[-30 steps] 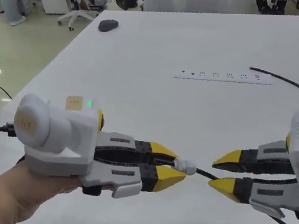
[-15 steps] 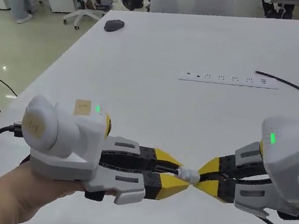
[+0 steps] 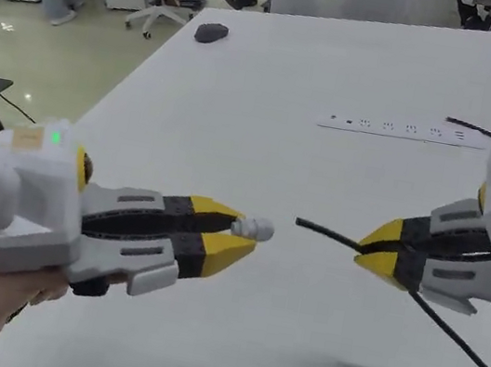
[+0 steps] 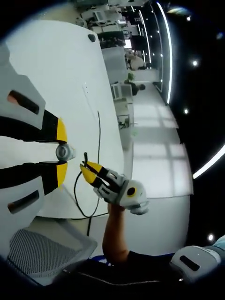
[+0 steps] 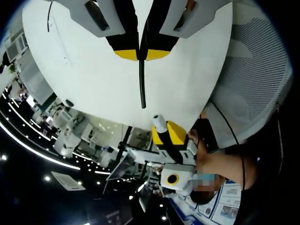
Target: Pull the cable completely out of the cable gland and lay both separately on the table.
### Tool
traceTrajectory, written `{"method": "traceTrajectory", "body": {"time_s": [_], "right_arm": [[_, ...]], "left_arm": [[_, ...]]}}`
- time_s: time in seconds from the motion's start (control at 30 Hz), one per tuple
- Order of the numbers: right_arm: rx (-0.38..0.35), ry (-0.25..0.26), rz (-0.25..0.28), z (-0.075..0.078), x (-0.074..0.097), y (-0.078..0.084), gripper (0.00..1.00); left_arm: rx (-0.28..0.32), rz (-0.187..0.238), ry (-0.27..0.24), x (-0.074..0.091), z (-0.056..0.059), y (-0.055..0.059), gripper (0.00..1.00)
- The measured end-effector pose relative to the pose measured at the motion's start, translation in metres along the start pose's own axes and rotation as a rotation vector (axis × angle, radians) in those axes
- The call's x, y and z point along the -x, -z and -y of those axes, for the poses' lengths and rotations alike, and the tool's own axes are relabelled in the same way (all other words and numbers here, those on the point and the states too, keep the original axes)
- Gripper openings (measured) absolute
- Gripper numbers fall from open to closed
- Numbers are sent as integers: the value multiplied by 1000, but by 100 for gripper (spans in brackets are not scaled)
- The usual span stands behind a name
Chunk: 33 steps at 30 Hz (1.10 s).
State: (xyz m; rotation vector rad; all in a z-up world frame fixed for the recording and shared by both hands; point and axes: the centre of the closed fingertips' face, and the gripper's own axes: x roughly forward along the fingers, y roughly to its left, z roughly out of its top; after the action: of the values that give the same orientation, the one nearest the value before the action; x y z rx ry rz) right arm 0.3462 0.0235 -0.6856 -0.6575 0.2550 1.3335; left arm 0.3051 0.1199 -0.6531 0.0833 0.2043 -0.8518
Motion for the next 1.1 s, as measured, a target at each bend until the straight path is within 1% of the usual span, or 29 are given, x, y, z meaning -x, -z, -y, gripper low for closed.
{"method": "traceTrajectory", "body": {"time_s": [0.03,0.07,0.1,0.13,0.17,0.2,0.23,0.3,0.33,0.37,0.4,0.43,0.47,0.53,0.6,0.63,0.67,0.7,0.73,0.77,0.8,0.83,0.87,0.9,0.93,0.97,1.0,1.07,1.1], "right_arm": [[6,36,4,9,-2,-4,0],[17,38,15,14,-5,-12,0],[11,45,38,19,-9,-20,0],[-14,54,80,25,-16,-33,0],[-38,55,104,28,-21,-42,0],[-53,56,122,31,-26,-48,0],[-66,57,135,33,-32,-55,0],[-92,54,169,36,-50,-69,0],[-108,50,191,36,-62,-77,0],[-120,46,211,35,-71,-83,0],[-133,34,229,34,-83,-89,0],[-151,27,237,34,-92,-92,0],[-170,20,253,34,-104,-97,0],[-213,-1,274,34,-124,-103,0],[-226,-14,278,34,-140,-105,0],[-225,-42,283,29,-152,-107,0],[-218,-65,277,25,-161,-107,0],[-217,-52,261,24,-173,-105,0],[-223,-58,254,22,-181,-103,0],[-264,-79,241,22,-198,-97,0],[-283,-73,239,22,-207,-95,0],[-301,-75,237,23,-217,-92,0],[-345,-75,229,23,-230,-87,0],[-373,-77,226,22,-236,-84,0],[-400,-87,225,21,-242,-81,0],[-417,-102,221,18,-247,-77,0],[-433,-102,205,17,-255,-70,0],[-431,-102,184,15,-266,-60,0],[-437,-97,176,16,-270,-57,0]], "left_arm": [[-1,5,-14,4,-4,0,14],[-2,18,-54,10,-12,-1,14],[-5,13,-80,14,-17,1,14],[-6,9,-107,18,-23,4,14],[-12,3,-141,22,-29,6,14],[-13,1,-165,24,-34,8,14],[-7,2,-169,26,-35,9,14],[-7,9,-232,32,-47,12,14],[9,10,-247,34,-51,14,14],[17,9,-279,36,-57,16,14],[3,4,-307,39,-64,18,14],[0,-5,-315,39,-67,21,14],[9,-9,-336,41,-72,25,14],[10,-16,-349,43,-79,31,14],[15,-24,-370,45,-87,39,14],[14,-27,-385,46,-92,46,14],[16,-20,-389,47,-96,50,14],[29,-22,-387,47,-101,61,14],[33,-31,-390,48,-104,69,14],[30,-50,-388,48,-107,80,14],[37,-58,-385,48,-109,86,14],[43,-56,-379,48,-110,89,14],[40,-72,-374,46,-112,97,14],[30,-105,-398,48,-117,104,14],[33,-118,-406,48,-120,109,14],[53,-127,-397,47,-121,114,14],[49,-144,-411,48,-124,120,14],[59,-175,-398,45,-125,132,14],[56,-181,-409,45,-128,135,14]]}}
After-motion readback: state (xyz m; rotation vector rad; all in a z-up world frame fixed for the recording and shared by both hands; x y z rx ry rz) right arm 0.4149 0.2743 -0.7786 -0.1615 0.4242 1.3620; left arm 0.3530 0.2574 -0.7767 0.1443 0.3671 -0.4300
